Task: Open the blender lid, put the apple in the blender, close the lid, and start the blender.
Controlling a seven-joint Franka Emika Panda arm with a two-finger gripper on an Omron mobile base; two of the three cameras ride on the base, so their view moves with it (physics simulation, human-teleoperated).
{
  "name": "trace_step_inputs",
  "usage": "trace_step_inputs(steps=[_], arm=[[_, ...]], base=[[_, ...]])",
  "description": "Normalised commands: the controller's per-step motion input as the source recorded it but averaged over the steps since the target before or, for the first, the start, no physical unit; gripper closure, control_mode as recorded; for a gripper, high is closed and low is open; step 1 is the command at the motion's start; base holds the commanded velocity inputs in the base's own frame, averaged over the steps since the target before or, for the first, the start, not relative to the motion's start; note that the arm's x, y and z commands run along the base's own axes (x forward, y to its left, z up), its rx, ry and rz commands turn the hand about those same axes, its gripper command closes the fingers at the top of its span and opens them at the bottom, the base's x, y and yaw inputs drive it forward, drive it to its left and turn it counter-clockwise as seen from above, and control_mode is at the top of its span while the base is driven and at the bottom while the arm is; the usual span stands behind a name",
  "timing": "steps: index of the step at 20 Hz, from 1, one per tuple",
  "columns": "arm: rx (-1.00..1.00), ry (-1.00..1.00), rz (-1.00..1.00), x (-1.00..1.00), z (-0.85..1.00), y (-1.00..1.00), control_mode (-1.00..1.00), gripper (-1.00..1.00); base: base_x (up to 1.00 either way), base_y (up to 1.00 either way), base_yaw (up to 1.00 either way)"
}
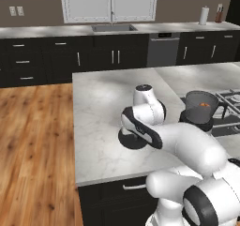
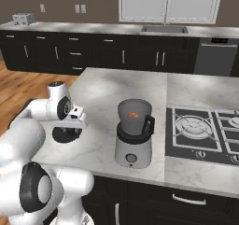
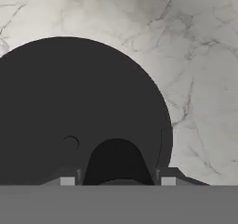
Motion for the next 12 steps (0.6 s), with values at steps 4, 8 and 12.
trace_step_inputs(steps=[4,8,12], arm=[[0.0,-0.15,-0.21,-0.12,1.0,-0.46,-1.0,1.0],[0.0,-0.03,-0.26,0.0,1.0,-0.56,-1.0,1.0],[0.0,-0.01,-0.24,0.0,1.0,-0.59,-1.0,1.0]], base=[[0.0,0.0,0.0],[0.0,0.0,0.0],[0.0,0.0,0.0]])
